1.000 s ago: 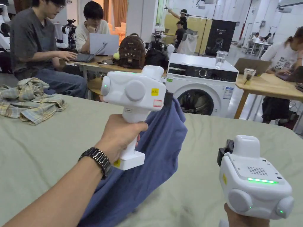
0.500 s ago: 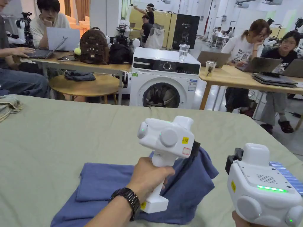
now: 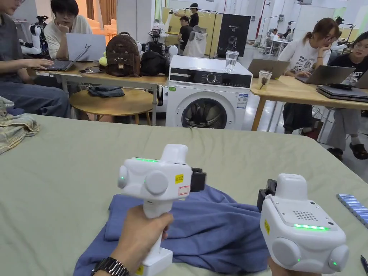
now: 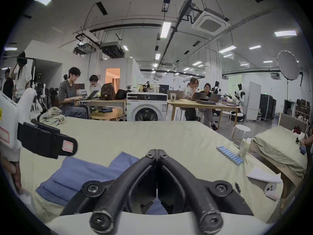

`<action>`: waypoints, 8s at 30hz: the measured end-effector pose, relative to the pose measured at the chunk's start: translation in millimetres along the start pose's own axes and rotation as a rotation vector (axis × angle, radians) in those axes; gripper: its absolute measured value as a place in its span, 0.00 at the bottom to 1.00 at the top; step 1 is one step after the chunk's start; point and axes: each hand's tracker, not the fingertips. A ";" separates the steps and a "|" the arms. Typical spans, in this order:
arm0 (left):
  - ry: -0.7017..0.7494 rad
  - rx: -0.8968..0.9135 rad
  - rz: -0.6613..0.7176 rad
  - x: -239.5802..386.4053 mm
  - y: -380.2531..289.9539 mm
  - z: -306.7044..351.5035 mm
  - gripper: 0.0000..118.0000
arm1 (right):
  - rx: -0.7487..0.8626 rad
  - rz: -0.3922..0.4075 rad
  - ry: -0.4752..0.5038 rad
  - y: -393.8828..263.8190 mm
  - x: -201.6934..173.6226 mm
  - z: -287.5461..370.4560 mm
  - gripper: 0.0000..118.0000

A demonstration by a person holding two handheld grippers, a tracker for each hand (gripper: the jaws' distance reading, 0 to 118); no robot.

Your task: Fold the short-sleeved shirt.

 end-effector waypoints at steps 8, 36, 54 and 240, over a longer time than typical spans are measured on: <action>0.199 0.037 -0.010 -42.6 -28.0 55.8 0.00 | -0.011 0.006 0.078 -6.0 -37.5 -3.2 0.00; 0.474 -0.548 0.107 -119.6 -147.6 29.4 0.13 | -0.110 0.062 0.138 -32.1 -48.8 -10.7 0.00; 0.410 -0.400 0.185 -139.9 -128.3 66.0 0.00 | -0.612 -0.043 0.033 -69.3 78.5 -97.2 0.49; 0.479 -0.090 -0.001 -209.5 34.1 91.1 0.00 | -0.415 0.066 0.055 65.9 29.8 -159.8 0.00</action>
